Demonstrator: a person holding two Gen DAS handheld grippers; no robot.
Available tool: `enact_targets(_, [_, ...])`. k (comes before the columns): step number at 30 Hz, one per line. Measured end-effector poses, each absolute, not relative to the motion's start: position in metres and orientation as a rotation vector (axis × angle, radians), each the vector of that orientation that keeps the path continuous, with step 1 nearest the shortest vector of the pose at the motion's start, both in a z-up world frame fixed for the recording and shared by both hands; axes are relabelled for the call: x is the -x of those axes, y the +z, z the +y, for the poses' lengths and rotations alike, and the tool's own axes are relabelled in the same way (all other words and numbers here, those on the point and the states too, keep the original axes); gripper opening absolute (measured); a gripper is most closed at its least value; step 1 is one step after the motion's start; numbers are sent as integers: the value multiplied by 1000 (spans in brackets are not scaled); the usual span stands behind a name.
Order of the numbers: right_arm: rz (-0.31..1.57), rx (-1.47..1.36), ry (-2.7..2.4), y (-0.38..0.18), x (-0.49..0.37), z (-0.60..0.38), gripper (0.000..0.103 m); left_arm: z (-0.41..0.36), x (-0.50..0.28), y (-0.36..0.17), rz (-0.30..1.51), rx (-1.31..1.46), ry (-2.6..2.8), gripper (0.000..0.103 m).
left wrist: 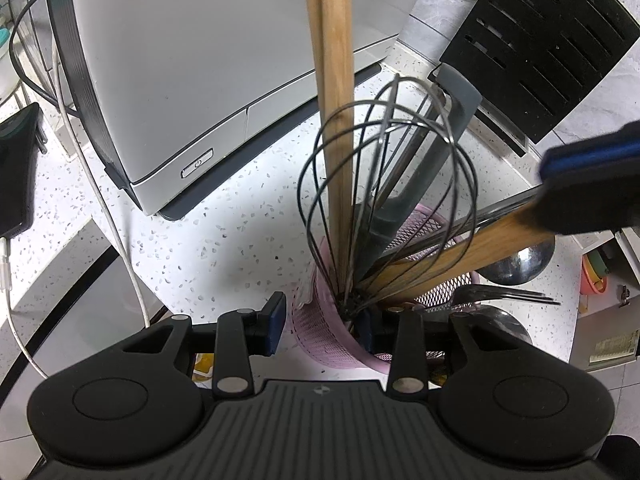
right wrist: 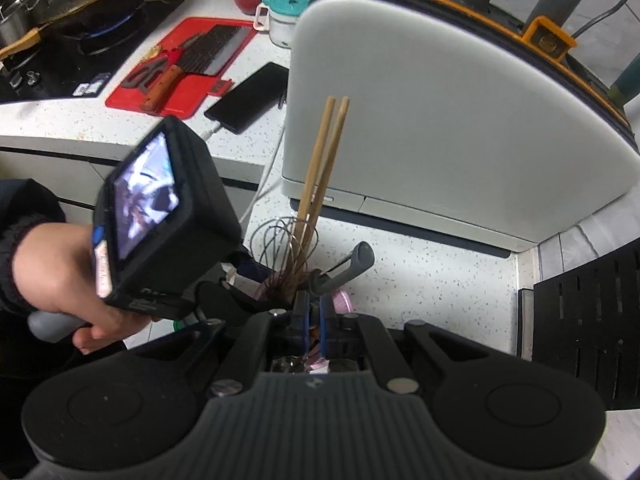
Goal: Organize utensils
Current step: 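Carry the wooden spatula to the pink cup and push it in, then open the right gripper to release the spatula in the cup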
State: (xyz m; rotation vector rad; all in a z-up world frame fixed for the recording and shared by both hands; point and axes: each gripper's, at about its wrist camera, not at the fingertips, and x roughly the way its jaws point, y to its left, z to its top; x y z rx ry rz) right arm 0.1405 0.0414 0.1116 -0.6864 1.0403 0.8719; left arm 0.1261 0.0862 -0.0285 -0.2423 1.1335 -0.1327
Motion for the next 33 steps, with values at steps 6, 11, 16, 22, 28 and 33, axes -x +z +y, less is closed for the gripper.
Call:
enact_targets(6, [1018, 678, 859, 105, -148, 44, 2, 86, -126, -28, 1132, 242, -132, 45])
enact_targets(11, [1005, 681, 855, 103, -145, 45, 3, 88, -125, -25, 1114, 249, -125, 45])
enact_targets(16, [983, 695, 835, 102, -142, 44, 4, 88, -118, -10, 1056, 270, -122, 44])
enact_targets(22, [965, 694, 818, 101, -142, 45, 4, 92, -112, -1, 1030, 300, -110, 44])
enact_targets(28, [899, 718, 764, 88, -141, 48, 10, 94, -102, 4, 996, 318, -88, 44])
enact_targets(33, [800, 709, 715, 78, -134, 49, 12, 99, -84, 10, 953, 317, -69, 48])
